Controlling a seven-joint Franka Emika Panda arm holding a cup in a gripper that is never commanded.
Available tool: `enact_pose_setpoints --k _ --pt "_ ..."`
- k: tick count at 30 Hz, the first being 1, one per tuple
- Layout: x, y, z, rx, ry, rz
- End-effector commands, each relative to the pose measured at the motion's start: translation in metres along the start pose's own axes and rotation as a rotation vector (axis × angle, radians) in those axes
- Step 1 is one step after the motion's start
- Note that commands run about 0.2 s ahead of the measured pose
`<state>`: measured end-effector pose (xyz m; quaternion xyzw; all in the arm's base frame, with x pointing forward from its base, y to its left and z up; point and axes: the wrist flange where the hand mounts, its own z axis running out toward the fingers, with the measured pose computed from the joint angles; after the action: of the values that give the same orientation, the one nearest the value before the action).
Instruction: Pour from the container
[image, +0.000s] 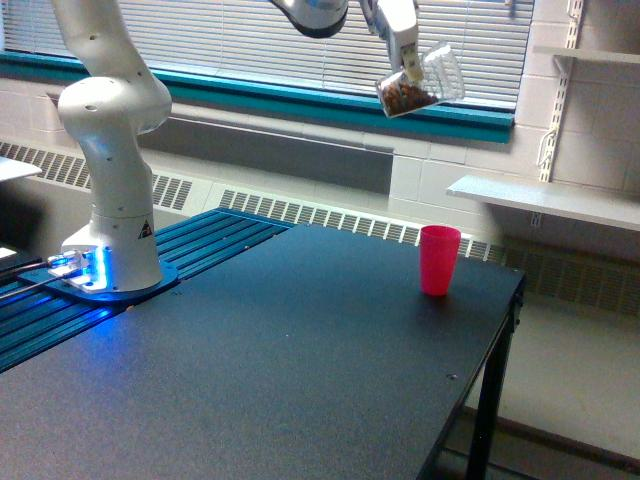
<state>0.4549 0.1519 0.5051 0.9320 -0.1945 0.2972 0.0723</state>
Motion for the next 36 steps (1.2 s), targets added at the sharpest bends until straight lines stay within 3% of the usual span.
enact_pose_setpoints --k 1,36 --pt "-0.016 -0.009 0.006 0.000 -0.006 0.010" --pt "-0.106 -0.072 0.061 -0.021 -0.130 -0.131"
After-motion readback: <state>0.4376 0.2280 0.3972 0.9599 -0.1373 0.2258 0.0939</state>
